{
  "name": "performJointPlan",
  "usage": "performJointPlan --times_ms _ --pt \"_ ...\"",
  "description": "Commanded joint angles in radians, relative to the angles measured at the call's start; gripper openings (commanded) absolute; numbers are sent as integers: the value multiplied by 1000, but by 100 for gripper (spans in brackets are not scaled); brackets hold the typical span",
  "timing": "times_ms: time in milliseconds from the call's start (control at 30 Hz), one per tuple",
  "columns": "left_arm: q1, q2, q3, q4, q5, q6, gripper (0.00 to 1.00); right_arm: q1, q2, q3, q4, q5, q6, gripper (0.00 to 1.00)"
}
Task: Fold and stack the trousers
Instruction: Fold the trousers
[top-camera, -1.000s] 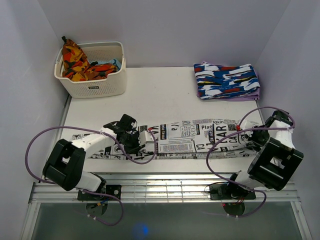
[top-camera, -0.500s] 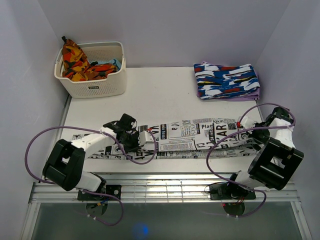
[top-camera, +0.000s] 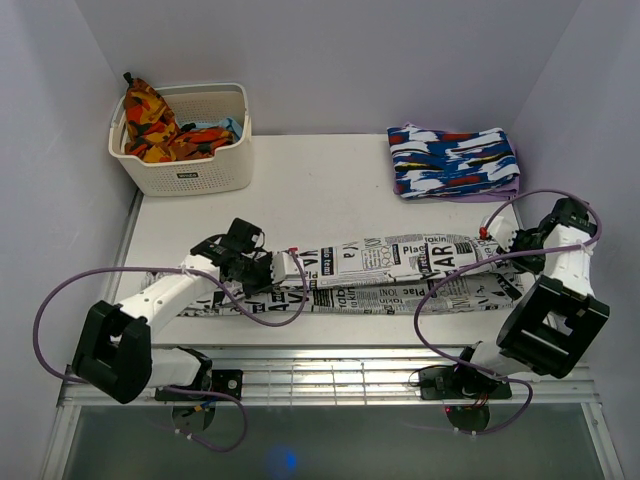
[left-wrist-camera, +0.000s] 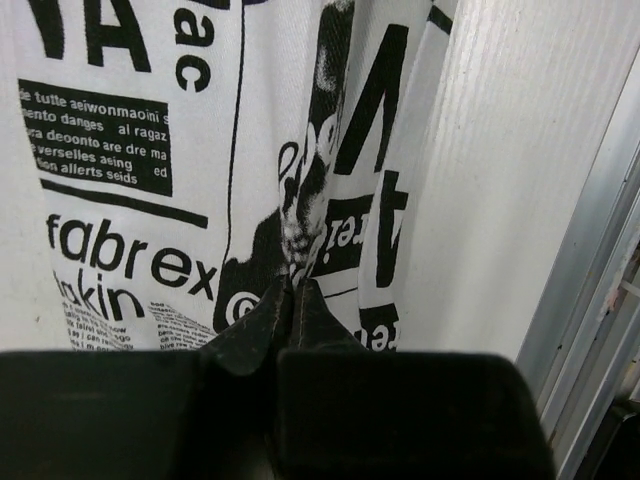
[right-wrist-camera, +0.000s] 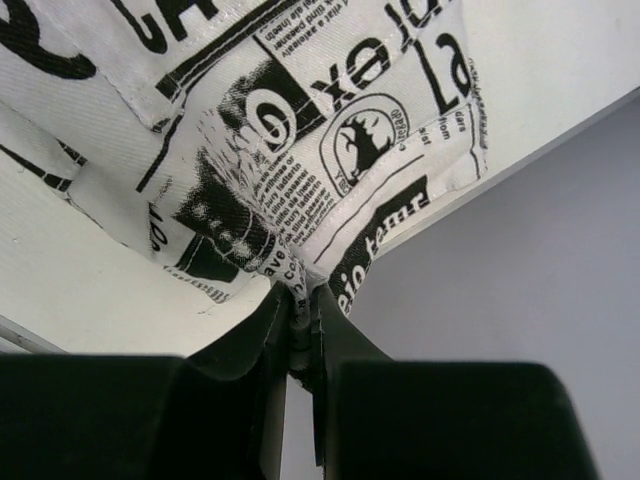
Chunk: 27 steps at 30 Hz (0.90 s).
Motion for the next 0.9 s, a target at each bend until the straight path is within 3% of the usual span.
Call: performJointPlan --times_ms 0,100,200,300,400,567,867 --pt "21 -60 10 -79 -60 28 11 -5 -31 63 22 14 -18 8" --pt "23 -48 -21 -67 -63 34 23 7 -21 50 32 20 -15 8" --pt "23 -14 -43 -35 -46 16 30 16 -7 35 35 33 -2 8" --pt "23 23 -46 -10 -40 7 30 22 -7 29 37 36 4 8" --pt "23 50 -34 -1 -37 7 13 24 -11 29 38 36 2 8" --pt "23 18 -29 -27 24 30 30 24 -15 27 37 37 1 8" --pt "23 -2 -41 -28 58 28 36 24 -2 26 40 50 1 8"
